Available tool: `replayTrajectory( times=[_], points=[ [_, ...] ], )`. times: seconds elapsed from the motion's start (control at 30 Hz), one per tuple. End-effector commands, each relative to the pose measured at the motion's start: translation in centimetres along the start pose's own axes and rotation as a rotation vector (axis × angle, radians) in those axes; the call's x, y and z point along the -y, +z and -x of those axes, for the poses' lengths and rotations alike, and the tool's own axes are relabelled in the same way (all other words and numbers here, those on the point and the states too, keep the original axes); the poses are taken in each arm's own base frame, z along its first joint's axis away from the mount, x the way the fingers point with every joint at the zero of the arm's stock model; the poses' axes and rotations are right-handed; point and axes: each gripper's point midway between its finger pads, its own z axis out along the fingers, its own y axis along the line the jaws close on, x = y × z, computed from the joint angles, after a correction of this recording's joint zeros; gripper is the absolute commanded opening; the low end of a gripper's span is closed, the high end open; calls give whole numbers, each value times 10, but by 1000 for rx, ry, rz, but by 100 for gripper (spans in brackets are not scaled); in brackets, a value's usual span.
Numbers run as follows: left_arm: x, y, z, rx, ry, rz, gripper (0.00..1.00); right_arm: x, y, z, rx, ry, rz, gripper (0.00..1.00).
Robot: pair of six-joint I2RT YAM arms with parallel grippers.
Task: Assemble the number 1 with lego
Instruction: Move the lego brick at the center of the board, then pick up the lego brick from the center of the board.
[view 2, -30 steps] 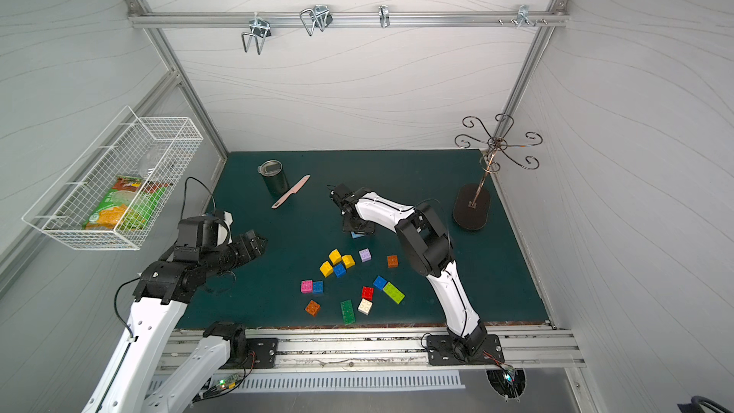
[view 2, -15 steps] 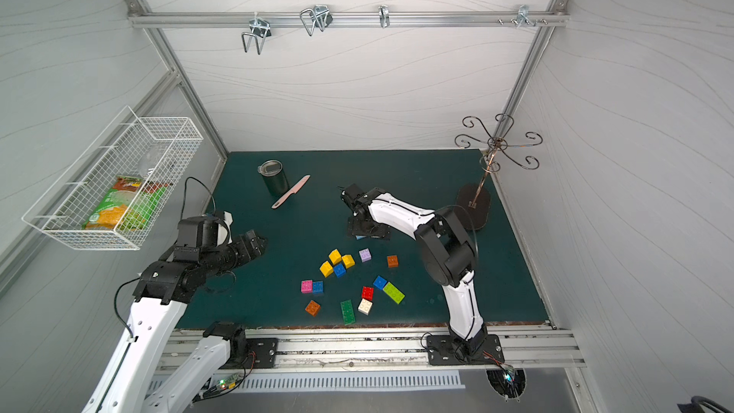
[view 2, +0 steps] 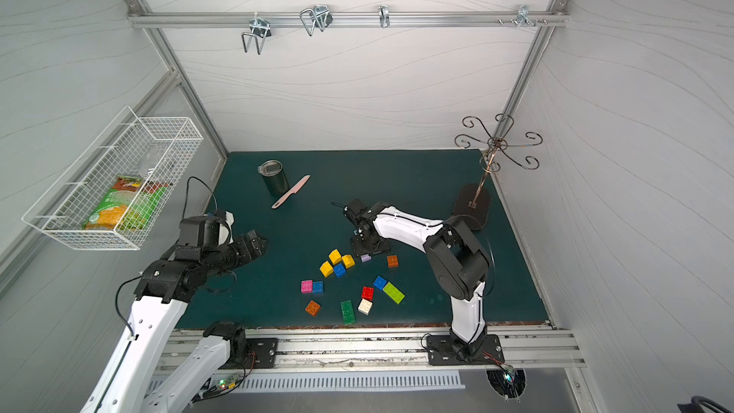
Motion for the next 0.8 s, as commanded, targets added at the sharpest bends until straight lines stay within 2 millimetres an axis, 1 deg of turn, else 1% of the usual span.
replayTrajectory(
  times=[0.0, 0.07, 0.2, 0.3, 0.47, 0.53, 0.67, 0.77],
  points=[
    [6, -2, 9, 37, 11, -18, 88, -2, 6, 0, -10, -47, -47, 67],
    [6, -2, 9, 37, 11, -20, 88, -1, 8, 1, -12, -41, -60, 62],
    [7, -2, 9, 34, 11, -23, 87, -2, 11, 0, -18, -44, -74, 60],
    [8, -2, 9, 33, 11, -26, 87, -1, 11, -1, -19, -54, -99, 55],
    [8, -2, 9, 34, 12, -27, 86, 1, 15, -2, -32, -46, -117, 51],
    [8, -2, 9, 36, 12, -28, 86, 3, 17, -3, -34, -40, -128, 46],
    [8, -2, 9, 37, 12, -28, 86, 4, 20, -4, -40, -36, -136, 43],
    [7, -2, 9, 36, 10, -27, 86, 3, 18, -3, -37, -34, -137, 30]
  ],
)
